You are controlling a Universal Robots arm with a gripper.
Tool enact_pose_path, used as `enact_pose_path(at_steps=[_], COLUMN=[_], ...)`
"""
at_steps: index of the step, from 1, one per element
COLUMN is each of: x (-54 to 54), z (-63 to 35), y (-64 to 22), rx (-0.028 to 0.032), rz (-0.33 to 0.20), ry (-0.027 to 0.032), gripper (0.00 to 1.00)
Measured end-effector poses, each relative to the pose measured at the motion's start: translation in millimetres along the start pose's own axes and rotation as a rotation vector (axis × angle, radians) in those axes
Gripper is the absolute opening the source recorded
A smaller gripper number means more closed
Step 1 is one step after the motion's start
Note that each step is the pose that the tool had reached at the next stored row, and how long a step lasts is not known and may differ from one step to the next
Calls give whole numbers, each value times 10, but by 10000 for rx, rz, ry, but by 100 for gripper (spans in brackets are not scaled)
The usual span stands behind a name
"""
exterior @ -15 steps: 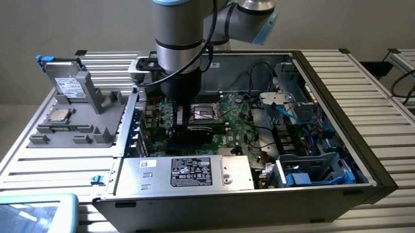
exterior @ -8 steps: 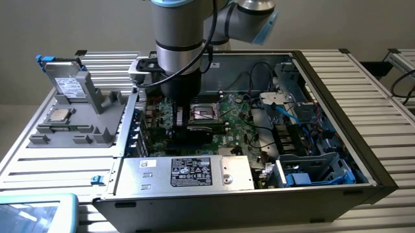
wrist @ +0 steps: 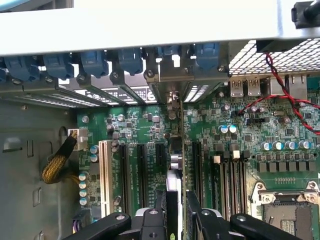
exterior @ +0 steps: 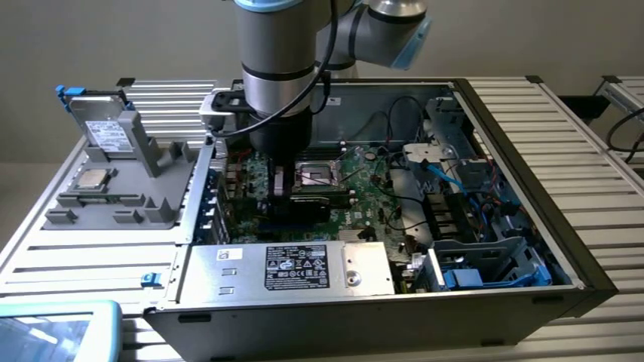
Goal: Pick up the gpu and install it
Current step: 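Insert the gpu into the slot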
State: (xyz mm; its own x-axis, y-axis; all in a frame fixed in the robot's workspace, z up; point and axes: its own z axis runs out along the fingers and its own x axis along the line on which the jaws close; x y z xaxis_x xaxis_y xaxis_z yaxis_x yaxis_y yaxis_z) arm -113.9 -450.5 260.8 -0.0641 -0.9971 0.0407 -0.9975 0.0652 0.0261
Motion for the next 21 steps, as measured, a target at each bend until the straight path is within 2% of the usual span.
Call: enact_pose_path(at_steps=[2, 21], x=[3, -4], z=[-20, 8], y=[1, 2], rx=[-10, -6], rz=[-1, -189], ry=[20, 26], gripper=[27, 27])
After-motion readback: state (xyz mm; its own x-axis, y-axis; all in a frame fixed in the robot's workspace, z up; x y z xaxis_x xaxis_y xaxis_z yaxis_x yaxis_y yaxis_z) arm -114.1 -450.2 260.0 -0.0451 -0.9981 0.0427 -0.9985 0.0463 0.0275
